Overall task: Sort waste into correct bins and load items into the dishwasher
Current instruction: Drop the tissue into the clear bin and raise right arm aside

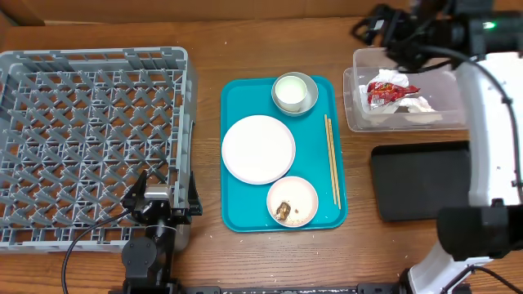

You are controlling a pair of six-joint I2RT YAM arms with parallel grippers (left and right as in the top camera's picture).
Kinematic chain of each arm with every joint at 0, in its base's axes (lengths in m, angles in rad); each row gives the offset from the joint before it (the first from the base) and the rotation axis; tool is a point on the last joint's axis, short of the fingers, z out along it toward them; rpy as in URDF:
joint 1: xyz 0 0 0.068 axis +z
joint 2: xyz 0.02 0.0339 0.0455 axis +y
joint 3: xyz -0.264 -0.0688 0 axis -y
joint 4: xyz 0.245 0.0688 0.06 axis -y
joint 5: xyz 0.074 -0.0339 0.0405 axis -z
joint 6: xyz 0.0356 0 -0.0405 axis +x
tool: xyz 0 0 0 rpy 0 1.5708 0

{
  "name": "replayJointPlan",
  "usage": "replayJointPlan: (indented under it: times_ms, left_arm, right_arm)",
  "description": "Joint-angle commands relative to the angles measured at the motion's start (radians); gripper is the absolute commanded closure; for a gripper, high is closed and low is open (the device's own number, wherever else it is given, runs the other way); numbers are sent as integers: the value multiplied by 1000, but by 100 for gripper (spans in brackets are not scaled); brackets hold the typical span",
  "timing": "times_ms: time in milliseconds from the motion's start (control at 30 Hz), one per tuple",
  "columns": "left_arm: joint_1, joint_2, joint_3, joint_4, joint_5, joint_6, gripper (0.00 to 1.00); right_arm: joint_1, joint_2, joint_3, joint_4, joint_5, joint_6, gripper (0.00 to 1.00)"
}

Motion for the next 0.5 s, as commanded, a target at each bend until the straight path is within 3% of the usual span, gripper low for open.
replayJointPlan:
  times_ms: [0, 233, 467]
  left_arm:
    - [-6, -6, -4, 2, -6, -9, 0]
    - [-6, -6, -4, 2, -6, -9, 0]
    - [-6, -6, -4, 2, -6, -9, 0]
  right_arm:
    - [143, -3, -18, 23, 98, -81, 0]
    - [301, 14, -40, 63, 280, -72, 0]
    - [195, 12, -18, 97, 349, 42, 0]
